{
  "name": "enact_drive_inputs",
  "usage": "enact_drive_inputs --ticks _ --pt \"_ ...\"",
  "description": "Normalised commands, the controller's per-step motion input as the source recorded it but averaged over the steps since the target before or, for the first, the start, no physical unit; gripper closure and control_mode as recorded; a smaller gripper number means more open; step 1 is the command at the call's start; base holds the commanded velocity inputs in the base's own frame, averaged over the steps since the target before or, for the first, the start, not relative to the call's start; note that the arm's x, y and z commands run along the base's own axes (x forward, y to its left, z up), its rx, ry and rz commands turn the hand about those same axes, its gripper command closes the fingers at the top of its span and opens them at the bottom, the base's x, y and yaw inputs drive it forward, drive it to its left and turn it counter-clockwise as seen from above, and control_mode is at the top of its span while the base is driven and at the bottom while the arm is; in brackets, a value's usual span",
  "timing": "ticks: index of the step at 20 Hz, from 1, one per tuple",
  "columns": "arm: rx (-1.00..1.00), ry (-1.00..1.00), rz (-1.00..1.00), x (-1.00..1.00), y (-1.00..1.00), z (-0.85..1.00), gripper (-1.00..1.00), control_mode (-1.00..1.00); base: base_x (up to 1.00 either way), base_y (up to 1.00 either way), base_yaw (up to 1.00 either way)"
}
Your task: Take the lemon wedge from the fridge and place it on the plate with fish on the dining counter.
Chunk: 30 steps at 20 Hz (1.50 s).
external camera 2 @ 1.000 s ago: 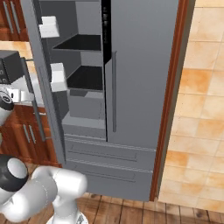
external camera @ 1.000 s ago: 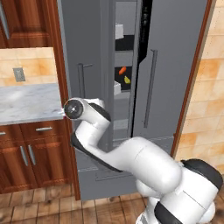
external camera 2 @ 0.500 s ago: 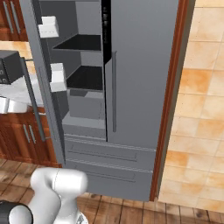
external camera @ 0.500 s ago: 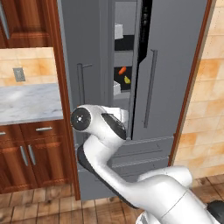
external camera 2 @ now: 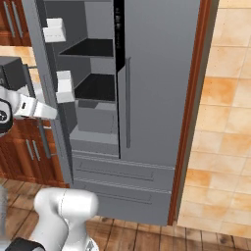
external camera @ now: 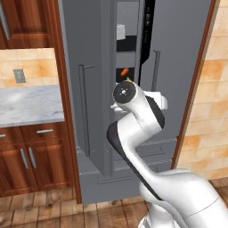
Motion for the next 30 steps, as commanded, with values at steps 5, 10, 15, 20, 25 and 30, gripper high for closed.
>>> enact_drive_inputs --ticks 5,10,15,20,25,30 --pt "0.18 -0.02 0.31 -0.27 -0.99 0.12 -1.00 -1.00 0.00 0.00 0.00" --pt "0.32 0.00 0.14 0.09 -0.29 -0.02 -1.00 -1.00 0.00 0.00 0.00" --pt "0.24 0.16 0.04 0.67 0.00 0.00 -1.00 -1.00 0.00 0.00 0.00" --pt "0.29 0.15 0.27 0.55 0.00 0.01 -1.00 -1.00 0.00 0.00 0.00" --pt "0.14 0.00 0.31 0.28 -0.08 -0.03 -1.00 -1.00 0.00 0.00 0.00" --pt "0.07 -0.02 0.11 0.81 0.00 -0.08 -1.00 -1.00 0.00 0.00 0.00"
